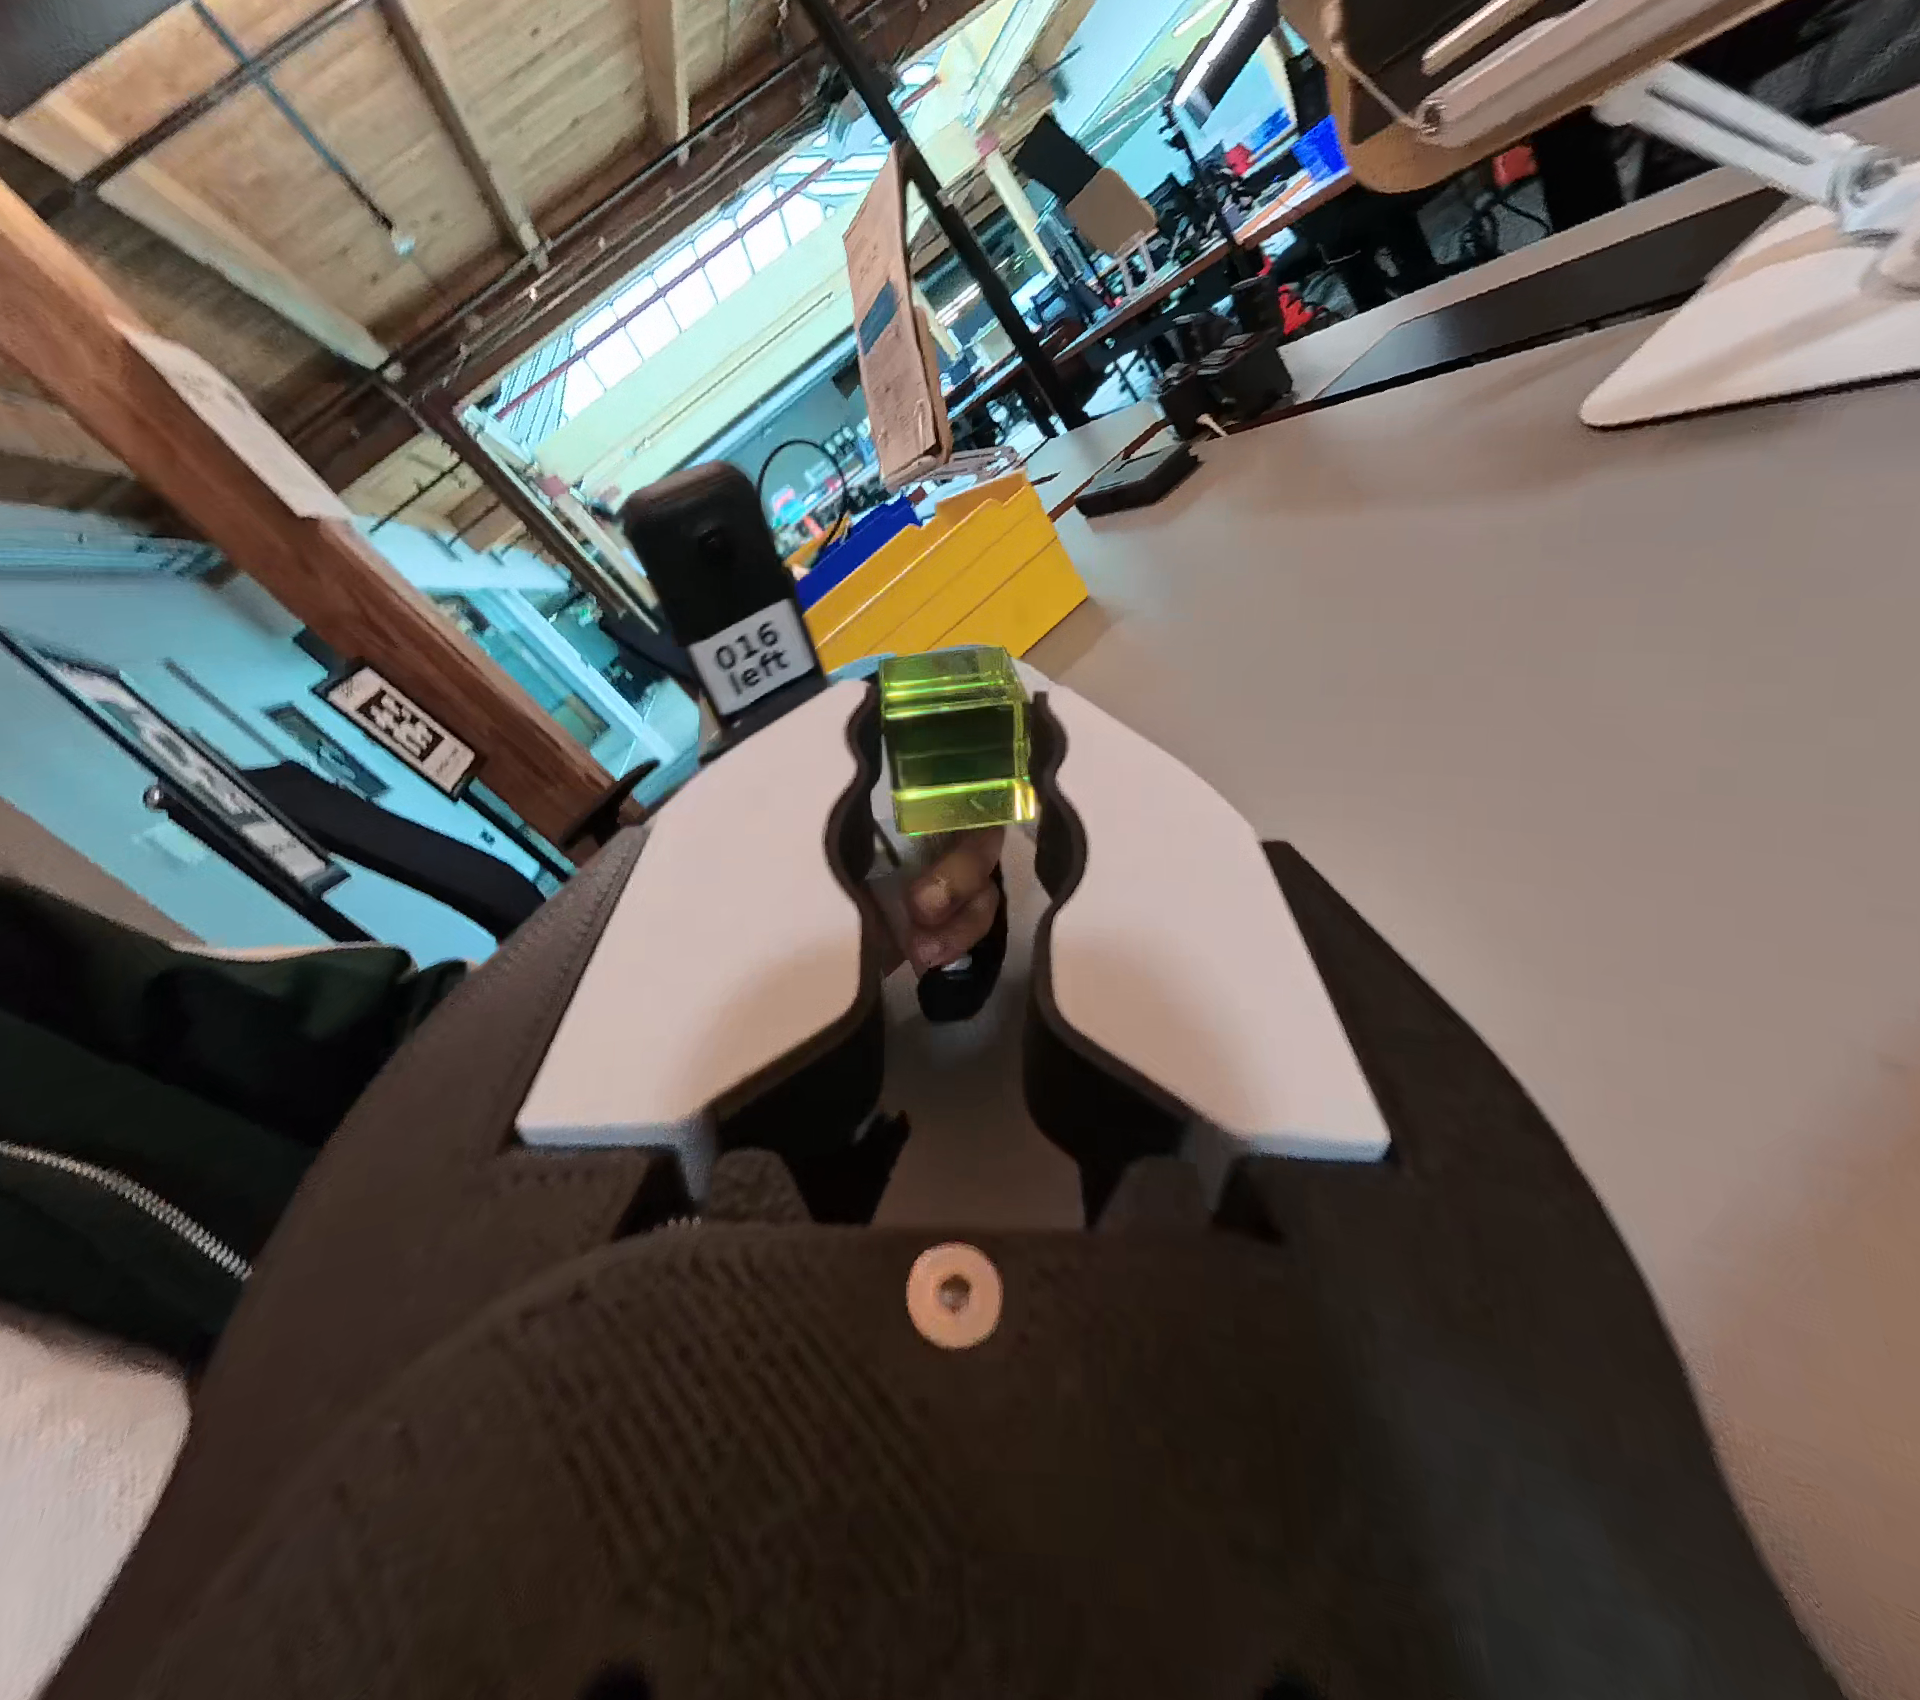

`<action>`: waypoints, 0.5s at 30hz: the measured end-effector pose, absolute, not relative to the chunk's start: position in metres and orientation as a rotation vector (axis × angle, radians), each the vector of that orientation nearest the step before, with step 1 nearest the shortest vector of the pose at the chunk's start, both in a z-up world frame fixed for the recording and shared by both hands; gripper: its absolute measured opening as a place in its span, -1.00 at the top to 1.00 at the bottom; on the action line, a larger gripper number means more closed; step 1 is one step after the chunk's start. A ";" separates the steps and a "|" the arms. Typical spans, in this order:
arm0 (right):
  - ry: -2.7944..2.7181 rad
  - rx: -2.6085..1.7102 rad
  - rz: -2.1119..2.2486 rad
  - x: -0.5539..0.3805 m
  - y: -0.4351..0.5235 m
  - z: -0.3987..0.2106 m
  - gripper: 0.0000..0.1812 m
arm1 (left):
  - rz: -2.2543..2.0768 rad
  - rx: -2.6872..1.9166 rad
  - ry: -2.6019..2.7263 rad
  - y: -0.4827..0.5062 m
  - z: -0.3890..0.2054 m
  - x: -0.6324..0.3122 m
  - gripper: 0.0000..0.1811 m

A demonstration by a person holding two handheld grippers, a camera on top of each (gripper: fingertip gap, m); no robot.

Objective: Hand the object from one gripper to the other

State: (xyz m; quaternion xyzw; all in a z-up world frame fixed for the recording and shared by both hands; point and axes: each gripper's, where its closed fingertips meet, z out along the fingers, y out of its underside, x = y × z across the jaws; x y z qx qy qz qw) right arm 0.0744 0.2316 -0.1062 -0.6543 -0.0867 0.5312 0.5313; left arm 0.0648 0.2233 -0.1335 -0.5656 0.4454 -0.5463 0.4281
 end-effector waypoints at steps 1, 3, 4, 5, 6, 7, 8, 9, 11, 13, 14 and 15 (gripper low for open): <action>-0.180 -1.564 1.273 0.076 0.233 -0.108 0.70 | -1.301 -1.414 1.112 0.226 -0.135 0.065 0.47; -0.155 -1.576 1.297 0.074 0.234 -0.111 0.70 | -1.237 -1.407 1.113 0.226 -0.135 0.066 0.47; -0.151 -1.583 1.301 0.072 0.235 -0.112 0.70 | -1.220 -1.398 1.122 0.224 -0.135 0.067 0.46; -0.152 -1.591 1.301 0.071 0.235 -0.114 0.70 | -1.204 -1.386 1.140 0.221 -0.135 0.069 0.47; -0.160 -1.596 1.303 0.069 0.234 -0.114 0.70 | -1.181 -1.380 1.162 0.219 -0.136 0.070 0.46; -0.164 -1.599 1.299 0.068 0.234 -0.114 0.70 | -1.150 -1.372 1.181 0.218 -0.137 0.071 0.47; -0.164 -1.599 1.291 0.068 0.234 -0.114 0.70 | -1.118 -1.361 1.194 0.218 -0.137 0.071 0.48; -0.161 -1.597 1.290 0.069 0.234 -0.114 0.70 | -1.085 -1.349 1.197 0.218 -0.136 0.070 0.48; -0.138 -1.593 1.306 0.070 0.235 -0.114 0.70 | -1.037 -1.321 1.192 0.220 -0.133 0.069 0.51; -0.102 -1.589 1.329 0.072 0.237 -0.114 0.70 | -1.002 -1.299 1.186 0.221 -0.130 0.067 0.52; -0.088 -1.588 1.342 0.072 0.238 -0.115 0.70 | -0.985 -1.299 1.184 0.222 -0.130 0.066 0.52; -0.076 -1.586 1.350 0.072 0.239 -0.115 0.70 | -0.974 -1.304 1.185 0.223 -0.131 0.066 0.51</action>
